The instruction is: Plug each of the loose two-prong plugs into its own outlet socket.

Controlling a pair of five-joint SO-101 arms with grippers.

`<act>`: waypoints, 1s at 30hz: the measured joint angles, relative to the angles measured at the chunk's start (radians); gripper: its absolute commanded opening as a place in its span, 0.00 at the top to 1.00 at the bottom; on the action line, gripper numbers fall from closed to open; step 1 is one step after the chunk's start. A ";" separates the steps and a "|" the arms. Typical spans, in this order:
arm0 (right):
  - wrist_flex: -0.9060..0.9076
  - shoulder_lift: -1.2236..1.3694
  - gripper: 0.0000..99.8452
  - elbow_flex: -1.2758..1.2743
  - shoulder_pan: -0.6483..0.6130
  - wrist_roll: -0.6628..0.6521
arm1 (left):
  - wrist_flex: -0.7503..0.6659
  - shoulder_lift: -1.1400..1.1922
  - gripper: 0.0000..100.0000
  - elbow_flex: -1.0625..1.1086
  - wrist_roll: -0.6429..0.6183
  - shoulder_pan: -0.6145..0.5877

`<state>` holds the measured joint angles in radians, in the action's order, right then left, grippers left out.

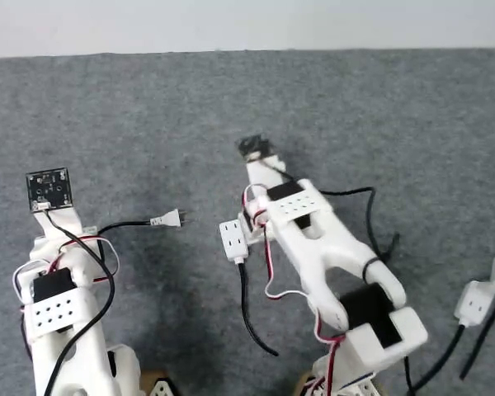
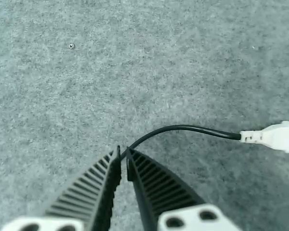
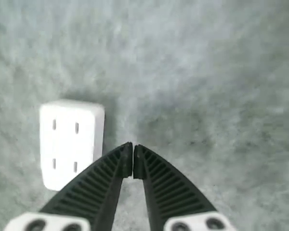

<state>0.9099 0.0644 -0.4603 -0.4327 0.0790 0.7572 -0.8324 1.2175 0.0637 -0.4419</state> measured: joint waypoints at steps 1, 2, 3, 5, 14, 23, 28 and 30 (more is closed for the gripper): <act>0.006 -0.040 0.99 0.000 0.003 0.002 | 0.000 0.000 0.99 0.000 0.000 0.000; 0.020 -0.086 0.99 0.000 -0.005 0.002 | 0.000 0.000 0.99 0.000 0.000 0.000; 0.035 -0.132 0.99 0.000 -0.023 -0.012 | 0.000 0.000 0.98 0.000 0.000 -0.003; 0.058 -0.226 0.99 0.000 -0.100 -0.094 | 0.000 0.000 0.94 0.000 0.000 -0.034; -0.012 -0.175 0.80 0.003 -0.399 -0.568 | 0.000 0.000 0.81 -0.032 -0.083 -0.161; -0.166 0.199 0.80 0.239 -0.451 -0.775 | 0.000 0.000 0.81 -0.060 -0.167 -0.252; -0.169 0.376 0.80 0.417 -0.451 -0.821 | 0.000 0.000 0.81 -0.061 -0.183 -0.276; -0.169 0.433 0.80 0.479 -0.451 -0.825 | 0.000 0.000 0.81 -0.061 -0.183 -0.279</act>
<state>0.7411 0.4971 0.0184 -0.8838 -0.7465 0.7572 -0.8324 1.1561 -0.1189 -0.7211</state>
